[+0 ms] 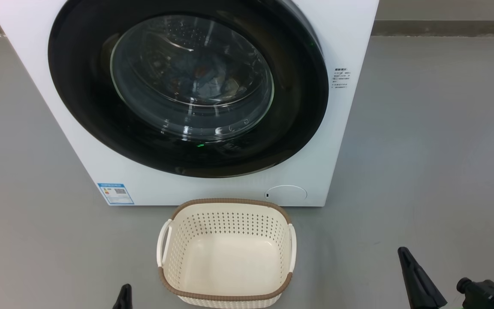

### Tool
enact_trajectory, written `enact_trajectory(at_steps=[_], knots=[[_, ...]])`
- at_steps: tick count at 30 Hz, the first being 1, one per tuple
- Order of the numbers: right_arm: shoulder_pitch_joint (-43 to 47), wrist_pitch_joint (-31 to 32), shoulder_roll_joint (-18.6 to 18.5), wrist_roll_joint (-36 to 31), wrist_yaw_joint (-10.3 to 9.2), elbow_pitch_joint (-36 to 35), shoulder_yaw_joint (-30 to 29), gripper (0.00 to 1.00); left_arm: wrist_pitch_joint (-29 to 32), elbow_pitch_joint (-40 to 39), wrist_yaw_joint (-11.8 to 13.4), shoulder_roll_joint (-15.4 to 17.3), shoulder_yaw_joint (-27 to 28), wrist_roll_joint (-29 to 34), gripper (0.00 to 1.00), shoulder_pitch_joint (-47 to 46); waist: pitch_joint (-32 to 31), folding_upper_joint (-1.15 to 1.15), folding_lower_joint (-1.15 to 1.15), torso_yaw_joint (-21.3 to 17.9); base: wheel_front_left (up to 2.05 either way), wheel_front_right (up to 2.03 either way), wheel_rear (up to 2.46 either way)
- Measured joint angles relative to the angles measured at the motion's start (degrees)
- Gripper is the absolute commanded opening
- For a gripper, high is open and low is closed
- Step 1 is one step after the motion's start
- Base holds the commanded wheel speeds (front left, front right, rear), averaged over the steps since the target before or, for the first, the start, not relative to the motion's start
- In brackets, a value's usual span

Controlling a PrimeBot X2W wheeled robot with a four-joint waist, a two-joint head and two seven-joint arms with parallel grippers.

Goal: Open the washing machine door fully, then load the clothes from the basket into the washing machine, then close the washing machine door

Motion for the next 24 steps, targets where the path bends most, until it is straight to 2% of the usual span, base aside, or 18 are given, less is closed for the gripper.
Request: enact_trajectory(at_steps=[24], knots=[[-2.3, 3.5, 0.0, 17.5, 0.00, 2.3, -1.2, 0.00, 3.6, 1.0, -0.5, 0.5, 1.8, -14.9, 0.00, -2.4, 0.1, 0.00, 0.00, -1.1, 0.00, 0.00, 0.00]])
